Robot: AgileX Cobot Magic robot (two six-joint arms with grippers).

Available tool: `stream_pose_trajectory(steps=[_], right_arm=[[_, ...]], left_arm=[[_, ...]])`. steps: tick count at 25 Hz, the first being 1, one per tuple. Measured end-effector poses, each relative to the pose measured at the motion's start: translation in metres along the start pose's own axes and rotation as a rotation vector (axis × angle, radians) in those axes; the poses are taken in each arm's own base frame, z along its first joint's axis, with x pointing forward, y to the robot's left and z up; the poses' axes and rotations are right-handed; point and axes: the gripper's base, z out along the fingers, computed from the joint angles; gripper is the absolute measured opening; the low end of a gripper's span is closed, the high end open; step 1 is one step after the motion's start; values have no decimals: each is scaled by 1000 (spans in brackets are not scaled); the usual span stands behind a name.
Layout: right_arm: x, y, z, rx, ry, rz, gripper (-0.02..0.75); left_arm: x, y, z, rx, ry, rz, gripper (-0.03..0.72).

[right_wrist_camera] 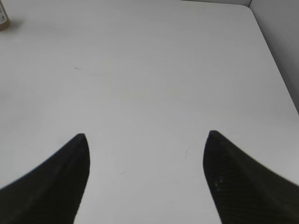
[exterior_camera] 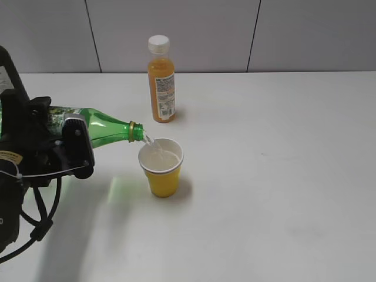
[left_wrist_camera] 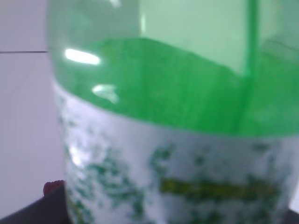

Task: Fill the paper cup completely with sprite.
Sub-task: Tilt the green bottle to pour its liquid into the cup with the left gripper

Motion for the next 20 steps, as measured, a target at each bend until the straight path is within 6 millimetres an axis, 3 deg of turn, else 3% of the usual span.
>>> stream_pose_trajectory(steps=[14, 20], right_arm=[[0, 0, 0, 0, 0, 0, 585], [0, 0, 0, 0, 0, 0, 585]], left_arm=[[-1, 1, 0, -9, -6, 5, 438], [-3, 1, 0, -15, -30, -92, 438]])
